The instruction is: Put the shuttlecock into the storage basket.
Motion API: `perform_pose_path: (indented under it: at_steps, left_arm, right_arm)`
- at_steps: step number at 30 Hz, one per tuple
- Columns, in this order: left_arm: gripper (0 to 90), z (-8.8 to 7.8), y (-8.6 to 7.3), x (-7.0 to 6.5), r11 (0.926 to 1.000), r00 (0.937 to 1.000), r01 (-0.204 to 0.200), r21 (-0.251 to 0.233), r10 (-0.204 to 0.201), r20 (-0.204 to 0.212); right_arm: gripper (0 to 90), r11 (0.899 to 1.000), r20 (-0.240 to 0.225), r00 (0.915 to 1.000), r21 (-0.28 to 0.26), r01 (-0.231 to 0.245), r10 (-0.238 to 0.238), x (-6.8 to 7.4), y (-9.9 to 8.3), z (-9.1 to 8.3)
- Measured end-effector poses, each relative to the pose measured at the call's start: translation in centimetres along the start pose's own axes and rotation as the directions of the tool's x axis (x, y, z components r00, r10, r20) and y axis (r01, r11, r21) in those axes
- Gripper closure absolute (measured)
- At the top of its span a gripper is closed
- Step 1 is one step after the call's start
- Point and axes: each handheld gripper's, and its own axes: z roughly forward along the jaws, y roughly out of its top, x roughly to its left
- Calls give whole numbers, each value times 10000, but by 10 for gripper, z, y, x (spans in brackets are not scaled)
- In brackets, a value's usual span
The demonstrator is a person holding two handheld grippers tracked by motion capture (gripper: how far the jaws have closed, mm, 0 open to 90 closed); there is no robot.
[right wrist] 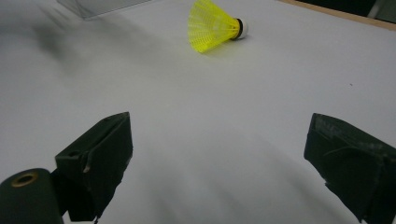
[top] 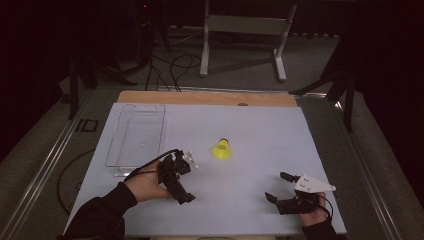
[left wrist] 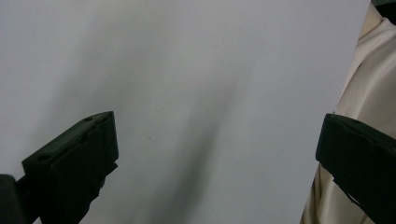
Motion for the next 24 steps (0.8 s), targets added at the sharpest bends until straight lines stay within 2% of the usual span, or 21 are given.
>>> perform_pose_path:
  at_steps: [9, 18, 24]
  left_arm:
    - [0, 3, 14, 6, 9998, 9998, 171, 101, -171, -41]
    - [0, 8, 30, 13, 9972, 9980, 576, 479, -562, -295]
    - [0, 11, 40, 17, 9947, 9952, 890, 516, -867, -444]
  right_arm:
    - [82, 10000, 14, 10000, -22, 20, -20, 0, 0, 0]
    - [82, 10000, -18, 10000, -10, 24, -24, 0, 0, 1]
    - [82, 10000, -32, 10000, 3, 21, -21, 0, 0, 1]
